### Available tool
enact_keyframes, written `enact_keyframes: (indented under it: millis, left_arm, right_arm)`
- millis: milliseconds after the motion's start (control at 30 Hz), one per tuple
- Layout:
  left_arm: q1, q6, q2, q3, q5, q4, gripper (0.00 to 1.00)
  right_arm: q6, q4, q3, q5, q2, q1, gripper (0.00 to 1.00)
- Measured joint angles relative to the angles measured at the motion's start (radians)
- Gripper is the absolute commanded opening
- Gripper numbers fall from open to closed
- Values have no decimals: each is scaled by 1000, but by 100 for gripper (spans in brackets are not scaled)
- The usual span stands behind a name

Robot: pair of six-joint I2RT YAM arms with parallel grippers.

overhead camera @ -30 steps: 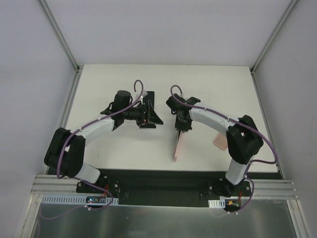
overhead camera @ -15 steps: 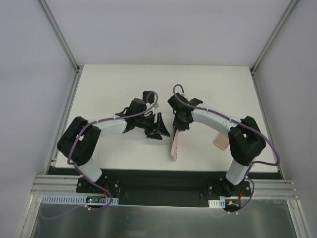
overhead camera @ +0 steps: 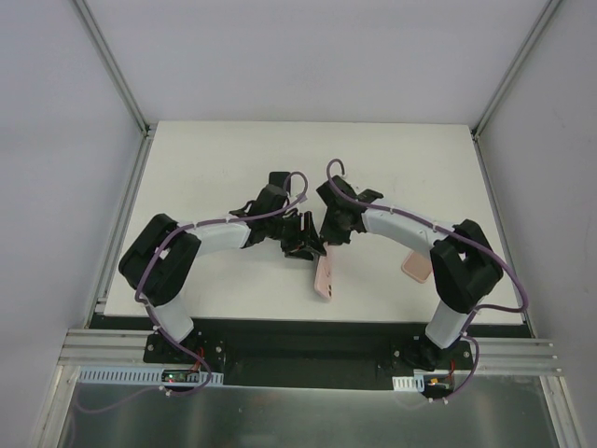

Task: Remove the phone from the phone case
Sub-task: Remove the phone case from the phone.

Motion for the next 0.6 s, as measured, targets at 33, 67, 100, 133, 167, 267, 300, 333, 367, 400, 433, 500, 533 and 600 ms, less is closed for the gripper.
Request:
enact_keyframes:
  millis: [33,67,100,133,167,267,300,333,367,400,433,500,533,600]
  left_arm:
    - [0,-1,2,0,-7,0,52]
    - [0,-2,2,-1,-13,0,51]
    - [0,-2,2,-3,-20,2,51]
    - [0,-6,2,-7,-24,7,51]
    - [0,-11,2,-11,-26,12,51]
    - [2,-25,1,-22,-31,35,51]
    - [2,-31,0,-31,-32,49,52]
    - [3,-40,-2,-40,-32,62,52]
    - [8,-46,-6,-50,-32,76,52]
    - [8,-51,-12,-60,-35,88,53]
    - [11,-56,-18,-69,-39,97,53]
    - [18,-67,-39,-96,-57,118,54]
    - [20,-71,-50,-106,-60,122,54]
    - [26,-78,-82,-133,-78,132,54]
  right_arm:
    - [2,12,-6,-5,-2,0,1]
    - [3,20,-10,-8,-4,-1,1]
    - [4,33,-16,-14,-7,-2,1]
    - [5,44,-24,-20,-11,-4,1]
    - [6,54,-31,-26,-14,-6,1]
    - [8,74,-41,-39,-18,-11,1]
    - [8,79,-42,-45,-18,-12,1]
    - [8,84,-44,-50,-18,-13,1]
    - [9,90,-45,-53,-18,-13,2]
    - [10,97,-46,-55,-19,-13,1]
    - [11,101,-47,-58,-18,-13,1]
    - [13,117,-51,-66,-18,-13,1]
    - [13,121,-52,-68,-18,-14,1]
    - [14,132,-55,-73,-18,-15,1]
